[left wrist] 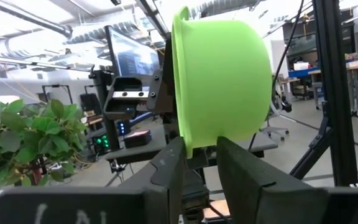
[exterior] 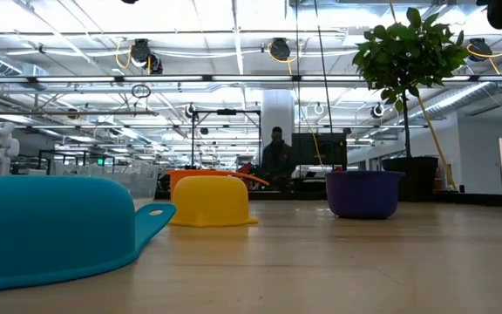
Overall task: Nest measuring cups in basket
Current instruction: Stack the green measuring cup on top of the orange measuring cup
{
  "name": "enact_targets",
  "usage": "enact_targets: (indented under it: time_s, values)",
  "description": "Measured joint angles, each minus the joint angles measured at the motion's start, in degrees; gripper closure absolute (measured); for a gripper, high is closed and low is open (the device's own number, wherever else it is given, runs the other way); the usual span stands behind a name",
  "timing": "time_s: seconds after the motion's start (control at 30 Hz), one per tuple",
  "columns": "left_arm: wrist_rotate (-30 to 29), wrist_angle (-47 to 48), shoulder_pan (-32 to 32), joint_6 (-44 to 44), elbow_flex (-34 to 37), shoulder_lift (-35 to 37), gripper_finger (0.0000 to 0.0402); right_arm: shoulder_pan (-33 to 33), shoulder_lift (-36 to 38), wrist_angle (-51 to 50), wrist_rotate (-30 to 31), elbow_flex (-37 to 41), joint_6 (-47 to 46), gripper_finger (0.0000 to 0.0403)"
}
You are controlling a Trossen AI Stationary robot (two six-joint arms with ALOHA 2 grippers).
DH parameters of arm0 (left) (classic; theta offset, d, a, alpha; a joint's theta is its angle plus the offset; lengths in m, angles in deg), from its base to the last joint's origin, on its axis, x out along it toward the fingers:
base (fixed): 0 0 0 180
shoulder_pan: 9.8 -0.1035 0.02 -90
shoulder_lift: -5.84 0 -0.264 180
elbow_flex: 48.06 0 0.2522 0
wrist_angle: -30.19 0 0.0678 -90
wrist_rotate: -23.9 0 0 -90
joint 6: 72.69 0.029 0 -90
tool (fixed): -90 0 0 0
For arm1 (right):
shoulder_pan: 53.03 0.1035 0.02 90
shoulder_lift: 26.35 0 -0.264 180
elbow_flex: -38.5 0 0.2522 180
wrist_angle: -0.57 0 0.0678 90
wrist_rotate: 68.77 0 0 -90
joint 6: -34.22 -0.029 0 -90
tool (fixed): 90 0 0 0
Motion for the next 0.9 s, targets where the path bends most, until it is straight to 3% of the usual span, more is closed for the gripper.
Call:
enact_targets:
  time_s: [0.33, 0.9]
  values:
    - [-2.03, -0.13, 0.02, -0.63, 0.00, 0.00, 0.0295, 0.00, 0.31, -0.33, 0.02, 0.00, 0.00, 0.0403]
    - [-1.99, 1.11, 0.02, -0.15, 0.00, 0.63, 0.0336, 0.07, 0.61, -0.61, -0.13, 0.00, -0.68, 0.0403]
